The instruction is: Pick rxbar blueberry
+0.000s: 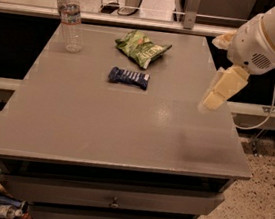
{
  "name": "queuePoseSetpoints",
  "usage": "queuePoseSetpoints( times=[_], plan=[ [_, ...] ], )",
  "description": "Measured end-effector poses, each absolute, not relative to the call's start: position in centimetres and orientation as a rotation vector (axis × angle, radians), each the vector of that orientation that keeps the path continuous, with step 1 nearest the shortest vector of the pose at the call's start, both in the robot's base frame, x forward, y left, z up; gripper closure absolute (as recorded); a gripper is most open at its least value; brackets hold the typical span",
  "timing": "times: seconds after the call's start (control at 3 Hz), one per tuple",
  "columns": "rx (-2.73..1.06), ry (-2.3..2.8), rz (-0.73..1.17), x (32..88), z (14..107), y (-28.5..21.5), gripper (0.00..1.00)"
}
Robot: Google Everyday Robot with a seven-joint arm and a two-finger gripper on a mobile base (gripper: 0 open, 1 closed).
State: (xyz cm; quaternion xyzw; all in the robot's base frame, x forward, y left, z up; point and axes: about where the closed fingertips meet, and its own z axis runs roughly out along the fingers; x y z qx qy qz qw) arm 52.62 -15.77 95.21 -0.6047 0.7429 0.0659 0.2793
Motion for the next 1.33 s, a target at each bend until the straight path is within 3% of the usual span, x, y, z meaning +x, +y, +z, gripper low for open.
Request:
queuePoseSetpoints(
  times=[0.67,1.33],
  plan=[
    [-1.550,1.814,0.450,59.9,90.4,-7.9,0.00],
    [-1.541,1.794,0.532,61.3,88.6,-5.6,0.00]
  ],
)
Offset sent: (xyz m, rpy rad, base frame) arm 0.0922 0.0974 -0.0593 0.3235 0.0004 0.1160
